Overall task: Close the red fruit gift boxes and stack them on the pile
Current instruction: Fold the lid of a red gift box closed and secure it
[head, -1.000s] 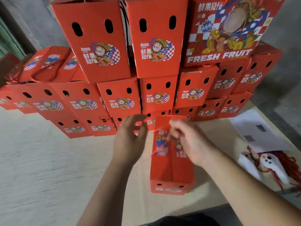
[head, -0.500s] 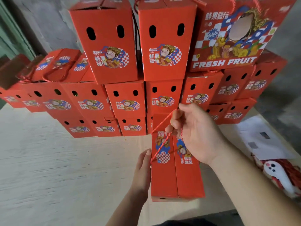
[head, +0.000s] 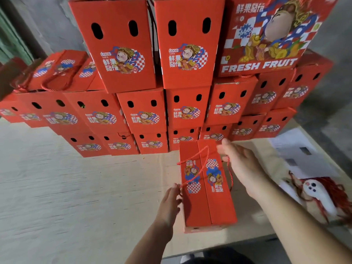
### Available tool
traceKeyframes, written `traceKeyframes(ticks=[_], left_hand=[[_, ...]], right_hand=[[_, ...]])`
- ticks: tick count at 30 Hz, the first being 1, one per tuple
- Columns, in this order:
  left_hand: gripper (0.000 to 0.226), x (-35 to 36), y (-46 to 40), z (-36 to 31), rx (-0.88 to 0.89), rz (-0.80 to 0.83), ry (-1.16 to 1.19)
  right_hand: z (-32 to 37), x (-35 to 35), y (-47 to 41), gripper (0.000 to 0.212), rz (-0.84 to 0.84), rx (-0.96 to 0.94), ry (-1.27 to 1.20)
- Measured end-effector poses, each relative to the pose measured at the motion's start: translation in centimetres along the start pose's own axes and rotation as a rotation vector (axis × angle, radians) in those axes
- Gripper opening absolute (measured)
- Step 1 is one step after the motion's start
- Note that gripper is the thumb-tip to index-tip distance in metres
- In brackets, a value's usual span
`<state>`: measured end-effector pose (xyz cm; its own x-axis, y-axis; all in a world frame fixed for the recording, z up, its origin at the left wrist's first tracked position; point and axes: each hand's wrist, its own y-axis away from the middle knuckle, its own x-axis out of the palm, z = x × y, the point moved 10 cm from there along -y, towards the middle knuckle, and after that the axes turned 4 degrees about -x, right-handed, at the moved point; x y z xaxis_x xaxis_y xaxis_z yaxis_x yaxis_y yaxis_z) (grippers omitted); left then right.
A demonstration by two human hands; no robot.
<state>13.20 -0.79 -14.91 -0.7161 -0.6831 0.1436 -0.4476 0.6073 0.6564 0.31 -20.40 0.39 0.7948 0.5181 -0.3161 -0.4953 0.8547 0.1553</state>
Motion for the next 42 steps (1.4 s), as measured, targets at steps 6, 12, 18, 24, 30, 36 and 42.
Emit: traceKeyframes(ticks=[6,12,18,24,30,36,42], left_hand=[[0.065,4.1,-0.5,0.2,-0.020,0.149,0.201],[0.059,8.7,0.9,-2.1,0.049,0.336,0.345],[0.035,14.6,0.6,-5.6,0.168,0.366,0.172],[0.060,18.9,0.3,-4.7,0.151,0.424,0.181],[0.054,21.4,-2.0,-4.5,0.316,0.185,-0.083],[0.052,19.7,-2.2,-2.6,0.275,-0.141,-0.220],[0.036,17.6,0.4,1.2,0.230,-0.274,0.109]], right_hand=[[-11.3,4.3,4.3,0.048,0.147,0.294,-0.015],[-10.1,1.0,4.9,0.039,0.086,0.292,-0.116],[-7.4,-6.0,5.6,0.025,-0.047,0.221,-0.122],[-8.4,-10.4,3.9,0.031,-0.072,0.187,-0.136],[-12.0,-11.4,0.5,0.065,-0.010,0.106,0.076],[-18.0,-11.1,1.2,0.048,0.105,0.210,-0.061],[-15.8,-9.2,-0.9,0.046,0.471,0.123,0.060]])
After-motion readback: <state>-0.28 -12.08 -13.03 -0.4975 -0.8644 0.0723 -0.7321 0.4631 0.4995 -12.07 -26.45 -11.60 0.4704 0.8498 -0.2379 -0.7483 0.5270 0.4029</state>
